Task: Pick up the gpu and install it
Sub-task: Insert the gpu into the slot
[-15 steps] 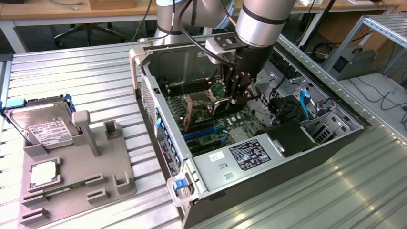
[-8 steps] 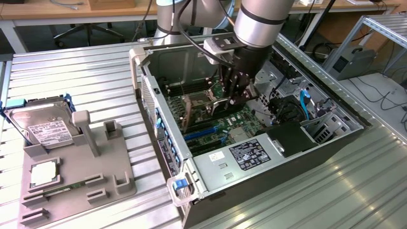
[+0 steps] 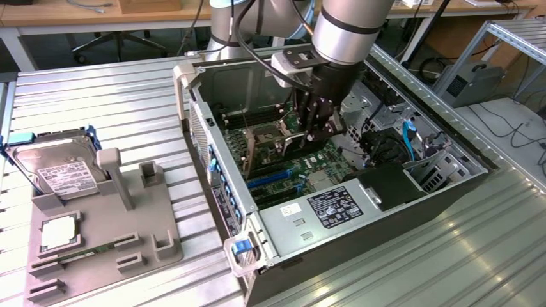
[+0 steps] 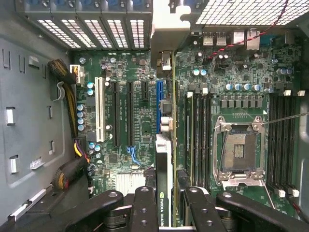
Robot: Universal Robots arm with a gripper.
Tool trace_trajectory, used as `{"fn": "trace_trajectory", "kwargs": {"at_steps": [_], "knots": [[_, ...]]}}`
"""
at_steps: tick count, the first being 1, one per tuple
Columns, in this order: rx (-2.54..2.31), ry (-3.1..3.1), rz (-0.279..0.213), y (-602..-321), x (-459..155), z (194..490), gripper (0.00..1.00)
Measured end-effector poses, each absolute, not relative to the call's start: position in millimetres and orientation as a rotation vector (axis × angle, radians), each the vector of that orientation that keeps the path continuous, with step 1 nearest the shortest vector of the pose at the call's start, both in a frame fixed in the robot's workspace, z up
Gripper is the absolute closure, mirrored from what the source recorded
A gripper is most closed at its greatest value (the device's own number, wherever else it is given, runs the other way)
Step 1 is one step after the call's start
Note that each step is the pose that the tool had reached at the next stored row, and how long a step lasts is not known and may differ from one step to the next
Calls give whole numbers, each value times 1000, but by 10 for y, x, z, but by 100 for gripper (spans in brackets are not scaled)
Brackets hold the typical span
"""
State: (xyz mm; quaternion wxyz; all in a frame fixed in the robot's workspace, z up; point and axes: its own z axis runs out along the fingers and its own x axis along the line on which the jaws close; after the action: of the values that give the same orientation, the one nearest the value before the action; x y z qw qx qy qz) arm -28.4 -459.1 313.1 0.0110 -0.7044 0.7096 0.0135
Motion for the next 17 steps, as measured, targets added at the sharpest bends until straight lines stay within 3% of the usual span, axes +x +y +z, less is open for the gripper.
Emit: {"fn": "trace_trajectory", "kwargs": {"at_steps": [17], "knots": [[-2198, 2214, 42, -4591, -304, 3131, 73]]}}
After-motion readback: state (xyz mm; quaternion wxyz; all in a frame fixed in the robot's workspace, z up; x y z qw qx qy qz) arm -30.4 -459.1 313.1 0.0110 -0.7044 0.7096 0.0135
